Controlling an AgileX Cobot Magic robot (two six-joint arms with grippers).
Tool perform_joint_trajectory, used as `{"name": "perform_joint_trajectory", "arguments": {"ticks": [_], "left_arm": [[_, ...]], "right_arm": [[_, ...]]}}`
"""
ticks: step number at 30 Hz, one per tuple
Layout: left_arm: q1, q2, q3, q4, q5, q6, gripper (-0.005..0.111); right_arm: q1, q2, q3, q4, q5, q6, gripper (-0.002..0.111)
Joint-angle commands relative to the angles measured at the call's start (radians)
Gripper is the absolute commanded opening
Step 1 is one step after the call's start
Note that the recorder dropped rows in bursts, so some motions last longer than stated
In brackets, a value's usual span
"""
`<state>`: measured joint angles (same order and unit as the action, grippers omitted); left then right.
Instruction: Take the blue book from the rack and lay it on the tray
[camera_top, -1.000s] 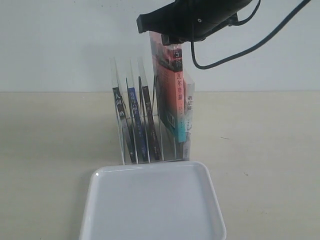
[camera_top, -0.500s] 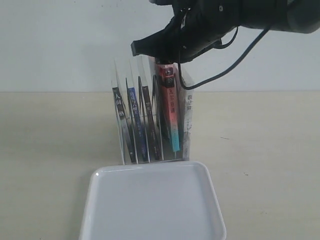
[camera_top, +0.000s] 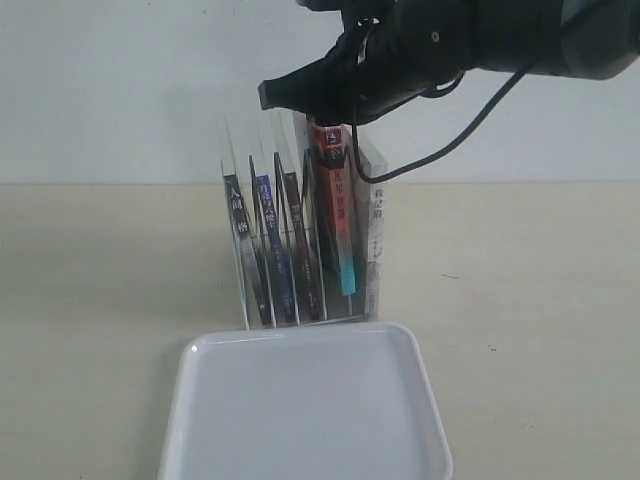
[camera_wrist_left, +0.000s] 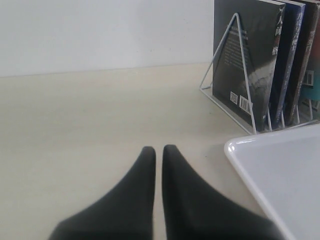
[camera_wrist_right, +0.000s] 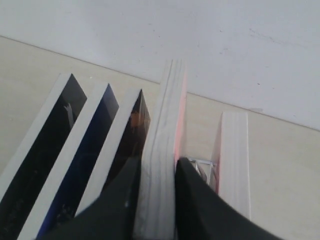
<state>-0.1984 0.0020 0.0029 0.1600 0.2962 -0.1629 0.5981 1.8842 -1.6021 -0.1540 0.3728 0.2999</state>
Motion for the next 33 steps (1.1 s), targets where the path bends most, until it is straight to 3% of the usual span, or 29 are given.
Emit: {"name": "perform_joint_trajectory", "arguments": {"ticks": [1,8,11,18,21,26,33], "left_arm": [[0.003,-0.002,-0.003,-0.003,-0.003,0.004,0.004],[0.003,-0.002,-0.003,-0.003,-0.003,0.004,0.004],[0.003,-0.002,-0.003,-0.003,-0.003,0.004,0.004],[0.003,-0.002,-0.003,-0.003,-0.003,0.004,0.004],[0.003,-0.002,-0.003,-0.003,-0.003,0.004,0.004],[0.003,-0.002,-0.003,-0.003,-0.003,0.004,0.004],[0.003,-0.002,-0.003,-0.003,-0.003,0.004,0.004]], "right_arm": [[0.004,-0.009,0.043,-0.005,-0.103,0.018,0.000],[0.004,-0.008,0.047,-0.013,-0.025,0.008,0.000],[0.004,-0.008,0.047,-0.013,0.015,-0.015,0.005],[0.004,-0.008,0.047,-0.013,0.059,-0.014,0.046],[0.004,-0.008,0.047,-0.013,0.086,-0.012,0.057],[0.004,-0.014,0.045,-0.013,0.114,-0.014,0.057],[0.004,-0.051,0.043,-0.013,0.112,-0.019,0.043]]}}
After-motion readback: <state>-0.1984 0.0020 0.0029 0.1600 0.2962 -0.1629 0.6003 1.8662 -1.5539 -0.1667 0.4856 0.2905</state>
